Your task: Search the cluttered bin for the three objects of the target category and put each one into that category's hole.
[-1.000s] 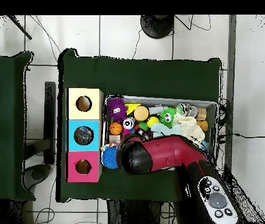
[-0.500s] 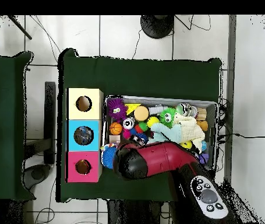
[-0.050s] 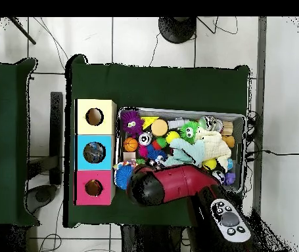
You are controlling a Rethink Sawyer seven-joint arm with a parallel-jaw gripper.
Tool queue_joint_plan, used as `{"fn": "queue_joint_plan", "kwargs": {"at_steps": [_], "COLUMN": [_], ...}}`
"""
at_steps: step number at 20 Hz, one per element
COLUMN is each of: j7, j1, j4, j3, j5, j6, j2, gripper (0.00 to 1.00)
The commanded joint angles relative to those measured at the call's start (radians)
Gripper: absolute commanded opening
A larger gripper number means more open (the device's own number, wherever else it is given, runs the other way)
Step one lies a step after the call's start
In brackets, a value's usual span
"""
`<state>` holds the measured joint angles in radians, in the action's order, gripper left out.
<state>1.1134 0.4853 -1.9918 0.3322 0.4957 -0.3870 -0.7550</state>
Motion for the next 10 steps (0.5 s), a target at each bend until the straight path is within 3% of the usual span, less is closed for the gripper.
{"fn": "queue_joint_plan", "kwargs": {"at_steps": [1, 10], "j7": [0.174, 0.186], "j1": [0.035, 0.048], "j4": [-0.045, -0.091], "j3": [0.013, 0.066], "j5": [-0.046, -0.116], "j6": [0.028, 0.039], "j2": [0.058, 0.057], "gripper": [1.00, 1.00]}}
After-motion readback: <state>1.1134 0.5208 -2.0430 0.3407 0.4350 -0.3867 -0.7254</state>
